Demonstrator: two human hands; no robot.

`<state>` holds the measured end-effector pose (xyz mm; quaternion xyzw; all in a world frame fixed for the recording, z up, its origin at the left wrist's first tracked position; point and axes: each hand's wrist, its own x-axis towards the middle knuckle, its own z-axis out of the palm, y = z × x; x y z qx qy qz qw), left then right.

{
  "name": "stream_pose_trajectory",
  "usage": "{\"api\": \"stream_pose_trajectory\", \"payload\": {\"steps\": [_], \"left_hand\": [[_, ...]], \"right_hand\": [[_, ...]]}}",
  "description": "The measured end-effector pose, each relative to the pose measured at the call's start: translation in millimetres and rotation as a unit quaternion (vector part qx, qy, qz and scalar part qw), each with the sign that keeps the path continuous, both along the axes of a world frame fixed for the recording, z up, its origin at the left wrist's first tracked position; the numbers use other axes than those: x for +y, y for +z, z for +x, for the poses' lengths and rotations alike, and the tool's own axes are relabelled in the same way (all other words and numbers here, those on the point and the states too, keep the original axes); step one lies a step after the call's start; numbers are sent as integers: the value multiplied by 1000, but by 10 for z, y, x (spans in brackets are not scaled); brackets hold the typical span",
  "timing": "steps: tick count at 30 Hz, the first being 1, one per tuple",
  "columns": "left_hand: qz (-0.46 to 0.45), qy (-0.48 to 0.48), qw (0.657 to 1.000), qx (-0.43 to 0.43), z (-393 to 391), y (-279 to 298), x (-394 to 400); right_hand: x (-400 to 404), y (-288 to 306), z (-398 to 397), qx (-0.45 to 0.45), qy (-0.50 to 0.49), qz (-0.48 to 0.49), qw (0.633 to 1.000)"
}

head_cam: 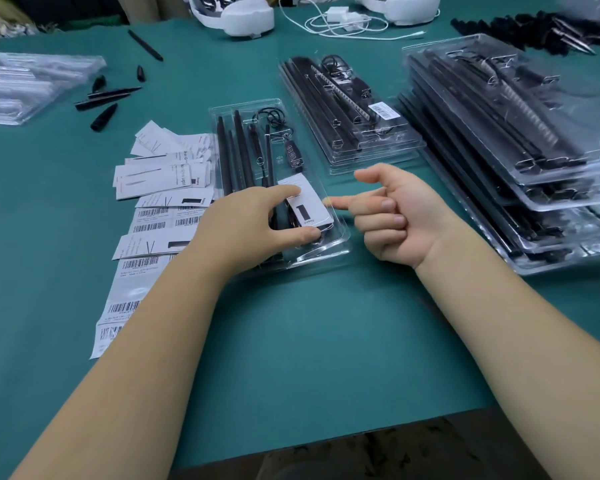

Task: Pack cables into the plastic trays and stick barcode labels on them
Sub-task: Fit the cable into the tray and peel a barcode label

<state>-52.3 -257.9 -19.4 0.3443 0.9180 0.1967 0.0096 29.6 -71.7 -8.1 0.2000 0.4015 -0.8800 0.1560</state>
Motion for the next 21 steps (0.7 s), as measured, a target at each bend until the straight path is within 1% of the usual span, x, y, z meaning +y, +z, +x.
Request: {"api": "stream_pose_trajectory", "payload": {"steps": [1, 2, 3, 7, 8, 9, 10, 11, 13, 14, 15, 18, 21], "left_hand": [[0, 0, 1000, -2, -2, -2, -3], [-1, 2, 1000, -4, -4, -4, -6], [-2, 5, 1000, -4, -6, -8, -6], [-14, 6, 1000, -7, -13, -2, -3], [-21, 6, 1000, -8, -15, 3, 2], [-30, 7, 999, -9, -22, 5, 10], [-37, 9, 999, -10, -33, 7, 21], [-42, 12, 999, -11, -45, 7, 29], [-48, 15, 999, -9, -52, 6, 37], [-51, 13, 999, -7, -50, 5, 38], [-52, 11, 999, -6, -48, 2, 43], [-56, 7, 998, 0, -42, -5, 51], [-64, 5, 998, 4, -37, -6, 48]], "right_hand": [[7, 3, 2, -4, 2, -26, 1000], [11, 5, 2, -8, 4, -31, 999], [14, 3, -3, -13, 5, -17, 1000], [-3, -9, -27, -15, -4, 89, 996], [-17, -10, -36, -13, -11, 132, 991], [-40, -15, -39, -9, -19, 195, 981], [-70, -24, -35, 2, -29, 279, 960], [-99, -33, -33, 16, -37, 374, 927], [-131, -76, -25, 46, -43, 540, 839], [-134, -91, -16, 51, -30, 588, 807], [-134, -94, -7, 46, -10, 610, 791], [-132, -78, 9, 7, 57, 632, 773], [-134, -71, -10, 5, 92, 648, 756]]}}
